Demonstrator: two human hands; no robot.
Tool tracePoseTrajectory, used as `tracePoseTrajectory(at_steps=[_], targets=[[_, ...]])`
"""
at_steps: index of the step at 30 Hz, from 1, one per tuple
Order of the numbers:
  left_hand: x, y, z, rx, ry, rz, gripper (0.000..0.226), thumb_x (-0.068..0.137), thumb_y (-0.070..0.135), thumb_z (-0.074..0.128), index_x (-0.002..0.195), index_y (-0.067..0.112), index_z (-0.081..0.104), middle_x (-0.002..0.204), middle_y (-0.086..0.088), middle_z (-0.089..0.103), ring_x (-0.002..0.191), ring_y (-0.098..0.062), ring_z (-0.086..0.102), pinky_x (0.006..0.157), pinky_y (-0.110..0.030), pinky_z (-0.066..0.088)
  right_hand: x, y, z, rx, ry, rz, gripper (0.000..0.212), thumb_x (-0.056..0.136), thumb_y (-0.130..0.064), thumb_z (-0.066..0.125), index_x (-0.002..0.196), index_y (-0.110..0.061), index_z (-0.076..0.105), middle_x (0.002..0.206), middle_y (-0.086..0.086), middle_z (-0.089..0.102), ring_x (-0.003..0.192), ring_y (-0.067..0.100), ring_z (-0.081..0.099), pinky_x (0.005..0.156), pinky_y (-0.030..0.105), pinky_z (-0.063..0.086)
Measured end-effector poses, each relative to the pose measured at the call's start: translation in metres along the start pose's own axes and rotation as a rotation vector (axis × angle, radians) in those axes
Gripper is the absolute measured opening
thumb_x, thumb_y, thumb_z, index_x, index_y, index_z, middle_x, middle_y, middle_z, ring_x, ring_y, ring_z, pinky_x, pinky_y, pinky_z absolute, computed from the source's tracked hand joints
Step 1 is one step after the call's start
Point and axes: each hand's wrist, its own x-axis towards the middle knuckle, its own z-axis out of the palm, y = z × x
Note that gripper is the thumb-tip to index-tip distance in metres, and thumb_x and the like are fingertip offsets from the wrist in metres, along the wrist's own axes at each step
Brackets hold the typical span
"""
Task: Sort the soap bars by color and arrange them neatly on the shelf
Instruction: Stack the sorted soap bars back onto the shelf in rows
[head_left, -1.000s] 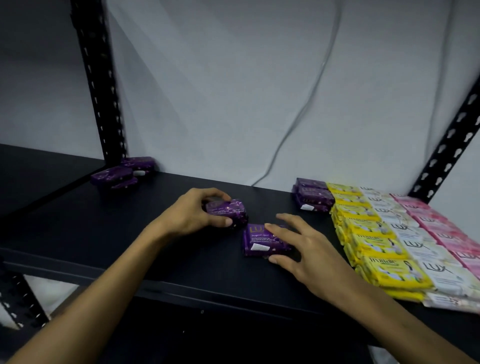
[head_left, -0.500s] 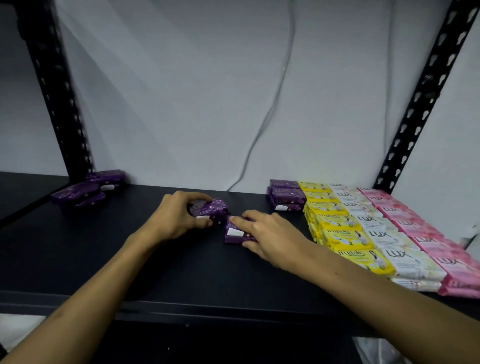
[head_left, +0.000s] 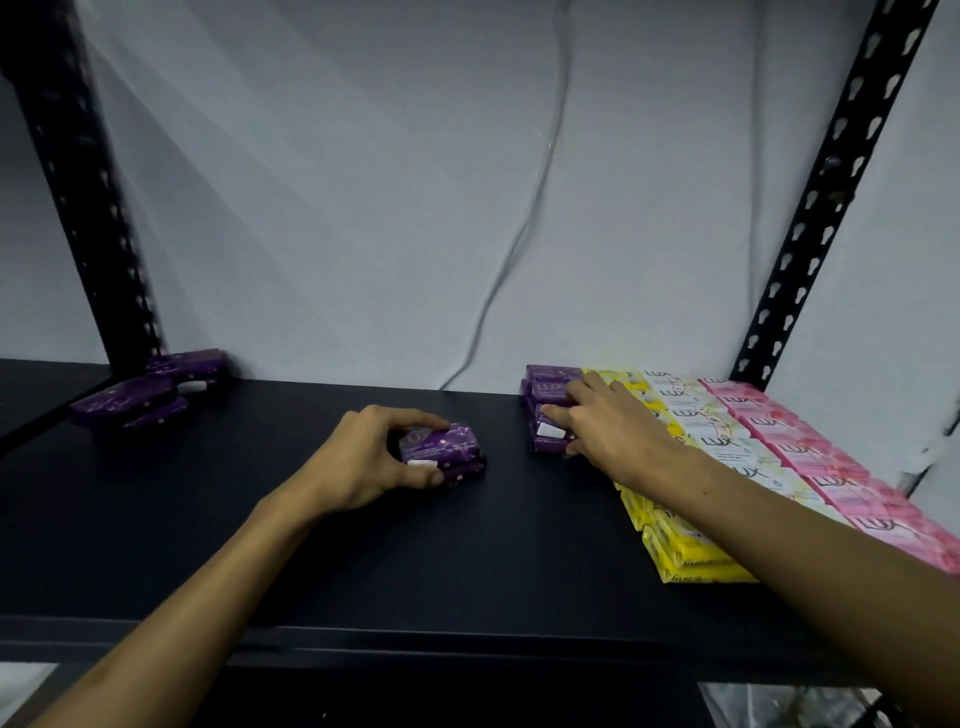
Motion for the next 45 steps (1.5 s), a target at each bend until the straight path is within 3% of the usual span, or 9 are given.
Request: tracePoseTrajectory(at_steps=[6,10,16,22,28,33,38,41,45], targets=[[0.003,0.036,0.030,-0.044,-0.133,0.097,0.071,0.068,0.042,0.089,0.132,0.037,0.058,0.115,0.018,0.066,0.104,0.005,0.061,0.092,-0.014,0.048,0.012,0.012,0.002,0.135,-0.031,-0.042,0.063,0.083,-0.028,0.075,0.141,-0.019,0.050,0.122,0.007,0.053,0.113,0.026,0.048,0.087,0.036,0.042],[0.012,0.055,0.052,-0.093,-0.163,0.080,0.082,0.066,0.041,0.091,0.132,0.037,0.044,0.110,0.013,0.065,0.092,0.002,0.065,0.086,-0.018,0.053,0.006,0.020,0.000,0.346,-0.020,0.028,0.078,0.080,-0.030,0.079,0.148,-0.018,0.042,0.127,0.007,0.056,0.118,0.027,0.049,0.091,0.034,0.039],[0.014,0.062,0.070,-0.201,-0.038,0.065,0.087,0.066,0.041,0.092,0.135,0.027,0.041,0.123,0.016,0.055,0.107,0.007,0.059,0.092,-0.014,0.050,-0.042,0.008,-0.030,0.664,0.120,0.029,0.049,0.090,-0.038,0.070,0.135,-0.025,0.057,0.127,-0.003,0.061,0.119,0.017,0.053,0.097,0.028,0.041],[0.002,0.063,0.081,-0.127,0.136,0.019,0.061,0.062,0.034,0.094,0.109,0.027,0.056,0.101,0.008,0.062,0.082,-0.004,0.066,0.073,-0.021,0.057,-0.066,-0.015,-0.017,0.323,0.119,-0.244,0.043,0.089,-0.031,0.070,0.128,-0.020,0.056,0.129,-0.001,0.054,0.113,0.022,0.053,0.092,0.038,0.046],[0.019,0.071,0.098,-0.175,0.108,0.013,0.049,0.070,0.023,0.089,0.107,0.026,0.057,0.100,0.005,0.066,0.085,-0.007,0.068,0.078,-0.031,0.059,-0.061,-0.005,-0.015,0.234,0.149,-0.189,0.033,0.090,-0.027,0.069,0.117,-0.016,0.055,0.116,0.003,0.056,0.105,0.026,0.054,0.076,0.033,0.035],[0.038,0.085,0.097,-0.583,0.129,-0.255,0.039,0.083,0.031,0.076,0.114,0.023,0.052,0.115,0.008,0.059,0.103,0.001,0.055,0.082,-0.020,0.043,-0.050,-0.001,-0.020,0.177,0.060,-0.122,0.039,0.091,-0.026,0.068,0.125,-0.016,0.051,0.119,0.005,0.053,0.110,0.025,0.049,0.075,0.032,0.030],[0.068,0.101,0.092,-1.005,0.099,-0.461,0.026,0.105,0.034,0.036,0.095,0.018,0.054,0.084,0.007,0.059,0.057,0.010,0.059,0.050,-0.013,0.046,-0.042,0.005,-0.023,0.243,-0.021,-0.042,0.049,0.085,-0.040,0.073,0.124,-0.018,0.052,0.117,0.002,0.051,0.111,0.021,0.047,0.074,0.031,0.030],[0.082,0.109,0.106,-1.087,0.057,-0.504,0.044,0.104,0.037,0.028,0.083,0.016,0.060,0.063,-0.001,0.069,0.053,-0.012,0.066,0.051,-0.020,0.051,-0.041,0.007,-0.019,0.328,-0.023,0.000,0.056,0.083,-0.048,0.073,0.127,-0.021,0.051,0.120,-0.001,0.049,0.113,0.020,0.044,0.078,0.031,0.035],[0.097,0.111,0.122,-1.088,0.097,-0.525,0.050,0.099,0.040,0.025,0.093,0.013,0.067,0.081,-0.012,0.069,0.061,-0.026,0.065,0.056,-0.030,0.053,-0.040,0.011,-0.014,0.422,-0.036,0.056,0.057,0.080,-0.045,0.076,0.126,-0.022,0.051,0.123,-0.002,0.050,0.114,0.020,0.048,0.082,0.032,0.040]])
